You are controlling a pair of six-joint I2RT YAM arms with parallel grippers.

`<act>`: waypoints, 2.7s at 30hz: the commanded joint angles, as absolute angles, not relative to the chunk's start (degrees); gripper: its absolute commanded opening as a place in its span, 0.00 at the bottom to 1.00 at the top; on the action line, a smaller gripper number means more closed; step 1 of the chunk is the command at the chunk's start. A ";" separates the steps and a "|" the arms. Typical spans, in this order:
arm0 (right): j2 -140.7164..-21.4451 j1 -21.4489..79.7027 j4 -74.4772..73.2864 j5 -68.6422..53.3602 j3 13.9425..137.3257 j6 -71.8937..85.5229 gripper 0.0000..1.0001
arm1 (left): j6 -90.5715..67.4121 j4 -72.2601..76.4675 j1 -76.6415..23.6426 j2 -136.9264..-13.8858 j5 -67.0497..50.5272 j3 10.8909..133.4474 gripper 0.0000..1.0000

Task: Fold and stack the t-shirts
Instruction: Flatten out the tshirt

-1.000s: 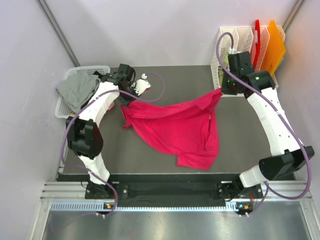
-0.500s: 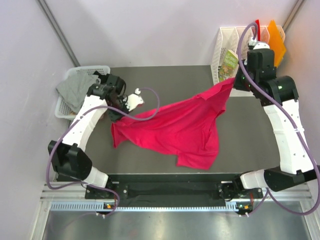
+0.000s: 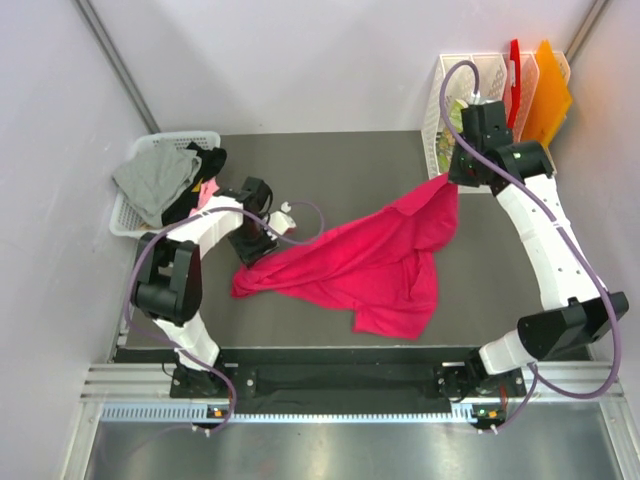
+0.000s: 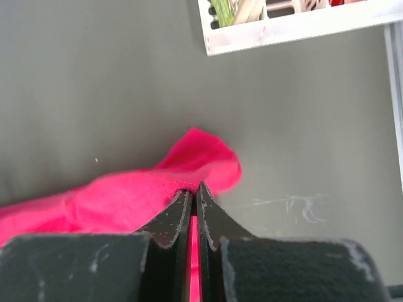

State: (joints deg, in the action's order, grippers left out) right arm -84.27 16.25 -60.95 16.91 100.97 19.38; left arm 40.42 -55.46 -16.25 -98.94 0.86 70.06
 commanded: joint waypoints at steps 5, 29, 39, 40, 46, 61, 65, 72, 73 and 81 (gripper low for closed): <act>-83.41 15.12 -56.08 18.90 99.50 19.25 0.00 | 36.83 -52.11 -15.47 -98.54 2.40 78.92 0.72; -88.68 15.03 -54.75 17.14 99.58 19.42 0.00 | 36.57 -62.67 -18.81 -93.43 -10.19 70.84 0.68; -88.16 15.03 -54.41 17.05 98.18 19.51 0.00 | 35.60 -61.61 -22.14 -95.36 -10.81 70.75 0.45; -88.07 15.03 -54.49 17.14 98.00 19.51 0.00 | 35.51 -61.52 -22.50 -95.45 -10.81 70.66 0.43; -87.89 15.03 -54.23 17.05 97.47 19.51 0.00 | 35.24 -60.74 -23.47 -95.71 -10.02 69.35 0.41; -87.98 15.03 -53.61 15.65 96.24 19.42 0.00 | 36.39 -57.22 -22.85 -95.36 -5.19 67.32 0.51; -87.63 15.03 -53.53 15.47 95.98 19.34 0.00 | 36.47 -55.55 -22.33 -96.32 -4.49 67.85 0.51; -86.84 15.03 -53.53 15.29 95.28 19.25 0.00 | 37.09 -53.88 -21.18 -99.49 -4.04 69.34 0.35; -86.66 15.03 -53.44 15.29 95.01 19.16 0.00 | 37.26 -53.96 -21.09 -99.75 -4.13 69.43 0.32; -86.04 15.03 -53.44 15.64 94.75 19.16 0.00 | 37.70 -54.05 -20.39 -100.55 -4.04 70.49 0.11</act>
State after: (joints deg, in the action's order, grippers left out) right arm -88.88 15.92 -55.24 15.29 94.48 19.49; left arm 36.69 -54.98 -20.71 -100.84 -4.05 68.12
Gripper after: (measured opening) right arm 0.010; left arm 0.153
